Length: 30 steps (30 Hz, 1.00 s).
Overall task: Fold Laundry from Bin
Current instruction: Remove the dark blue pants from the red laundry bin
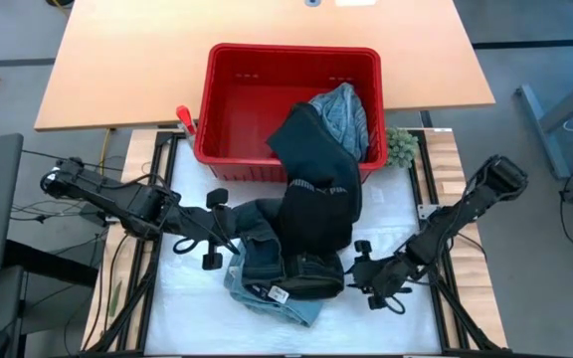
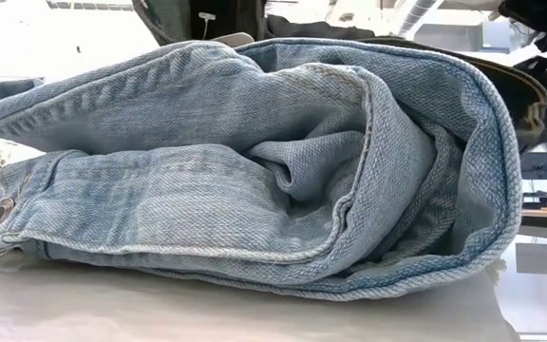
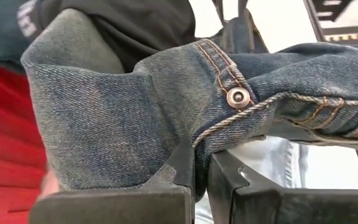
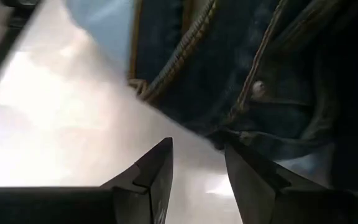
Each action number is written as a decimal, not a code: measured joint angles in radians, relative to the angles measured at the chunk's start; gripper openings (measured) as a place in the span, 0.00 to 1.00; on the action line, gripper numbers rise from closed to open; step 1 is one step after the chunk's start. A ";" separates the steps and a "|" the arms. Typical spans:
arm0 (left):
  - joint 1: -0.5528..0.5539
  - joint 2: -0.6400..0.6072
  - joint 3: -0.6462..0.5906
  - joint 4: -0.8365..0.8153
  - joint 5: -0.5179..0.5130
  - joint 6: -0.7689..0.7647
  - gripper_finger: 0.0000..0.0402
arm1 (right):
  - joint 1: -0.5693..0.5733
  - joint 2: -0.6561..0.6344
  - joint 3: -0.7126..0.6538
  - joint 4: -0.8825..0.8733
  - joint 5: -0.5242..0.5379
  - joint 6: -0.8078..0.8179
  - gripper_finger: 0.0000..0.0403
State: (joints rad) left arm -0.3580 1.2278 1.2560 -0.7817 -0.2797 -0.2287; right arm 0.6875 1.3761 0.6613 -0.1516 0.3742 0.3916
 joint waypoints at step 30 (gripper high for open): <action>-0.017 0.000 0.028 0.328 0.003 0.180 0.00 | -0.040 -0.006 0.293 -0.175 0.099 -0.074 0.08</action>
State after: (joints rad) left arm -0.3746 1.2282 1.2837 -0.4539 -0.2766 -0.0483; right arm 0.6478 1.3696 0.9547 -0.3269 0.4734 0.3172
